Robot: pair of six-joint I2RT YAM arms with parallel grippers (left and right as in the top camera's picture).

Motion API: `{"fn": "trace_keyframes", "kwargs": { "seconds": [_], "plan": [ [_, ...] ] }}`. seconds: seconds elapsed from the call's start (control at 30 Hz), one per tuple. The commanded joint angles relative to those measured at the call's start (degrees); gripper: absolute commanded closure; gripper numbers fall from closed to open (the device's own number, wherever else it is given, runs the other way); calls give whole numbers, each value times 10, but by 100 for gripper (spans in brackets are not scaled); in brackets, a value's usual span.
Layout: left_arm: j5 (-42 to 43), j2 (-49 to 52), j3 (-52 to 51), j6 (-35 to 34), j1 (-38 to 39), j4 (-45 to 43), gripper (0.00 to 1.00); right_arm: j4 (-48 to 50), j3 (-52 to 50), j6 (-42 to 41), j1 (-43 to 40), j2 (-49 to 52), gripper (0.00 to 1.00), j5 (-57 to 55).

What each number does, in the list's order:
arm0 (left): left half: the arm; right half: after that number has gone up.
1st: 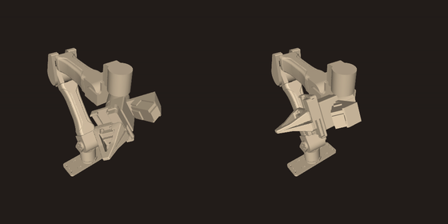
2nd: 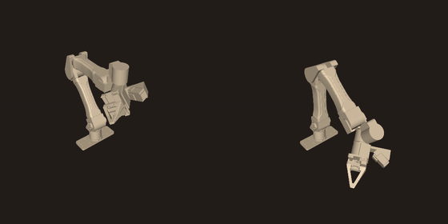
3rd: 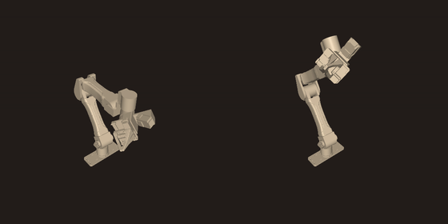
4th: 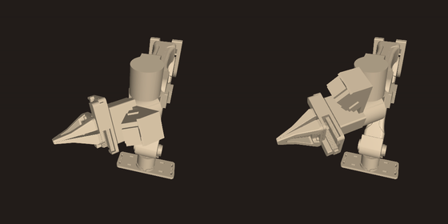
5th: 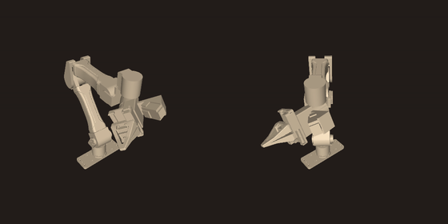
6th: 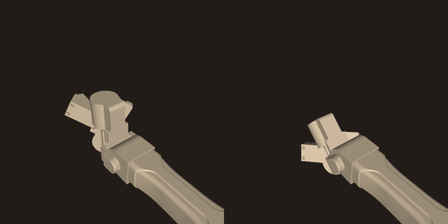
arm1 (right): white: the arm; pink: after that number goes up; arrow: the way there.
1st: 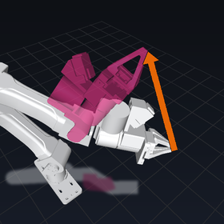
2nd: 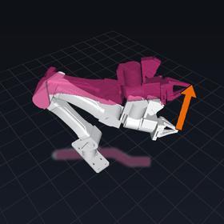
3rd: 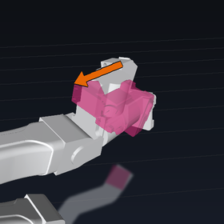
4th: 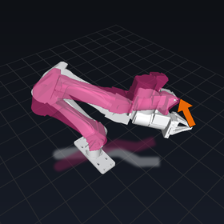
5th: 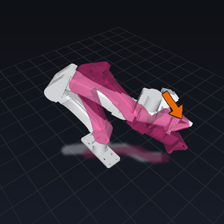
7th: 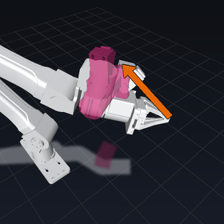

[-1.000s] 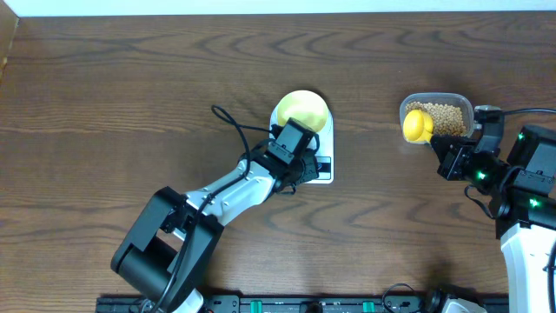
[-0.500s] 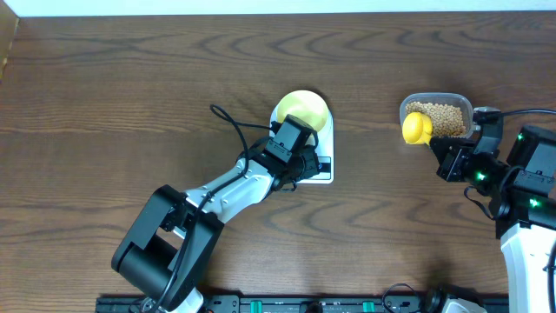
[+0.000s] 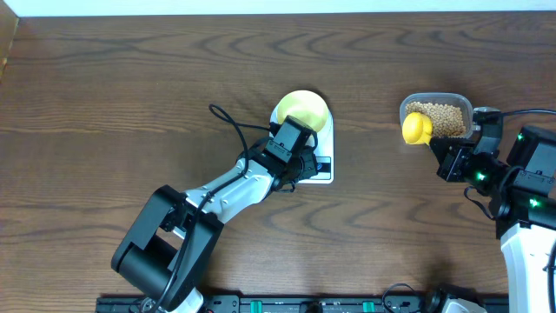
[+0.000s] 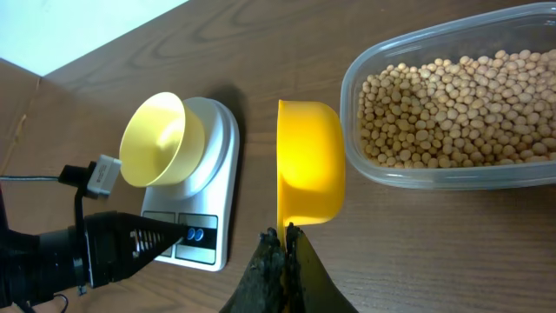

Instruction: Scoop item into bowl and weigh 50g on scale

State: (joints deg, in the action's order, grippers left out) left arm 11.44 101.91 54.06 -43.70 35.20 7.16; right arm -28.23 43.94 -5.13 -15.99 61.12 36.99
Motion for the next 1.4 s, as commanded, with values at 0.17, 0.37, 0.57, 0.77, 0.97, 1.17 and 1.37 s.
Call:
{"fn": "trace_keyframes", "kwargs": {
  "seconds": [0.17,0.37,0.57,0.77,0.97,1.17,1.37],
  "plan": [
    [-16,28,2,-6,-3,1,92,-1,11,12,3,0,99,0],
    [-16,31,2,-5,-3,2,93,-1,11,16,3,0,99,0],
    [-16,-34,2,9,-24,30,93,-10,11,27,3,0,99,-5],
    [-16,-171,2,88,-20,115,93,-12,11,26,3,0,99,-4],
    [-16,-337,2,253,-87,185,76,-16,11,26,3,0,99,83],
    [-78,-449,2,285,-222,215,3,-16,11,26,3,0,99,101],
    [-6,-469,4,418,-263,283,3,-21,11,24,3,0,99,101]
  ]
}}
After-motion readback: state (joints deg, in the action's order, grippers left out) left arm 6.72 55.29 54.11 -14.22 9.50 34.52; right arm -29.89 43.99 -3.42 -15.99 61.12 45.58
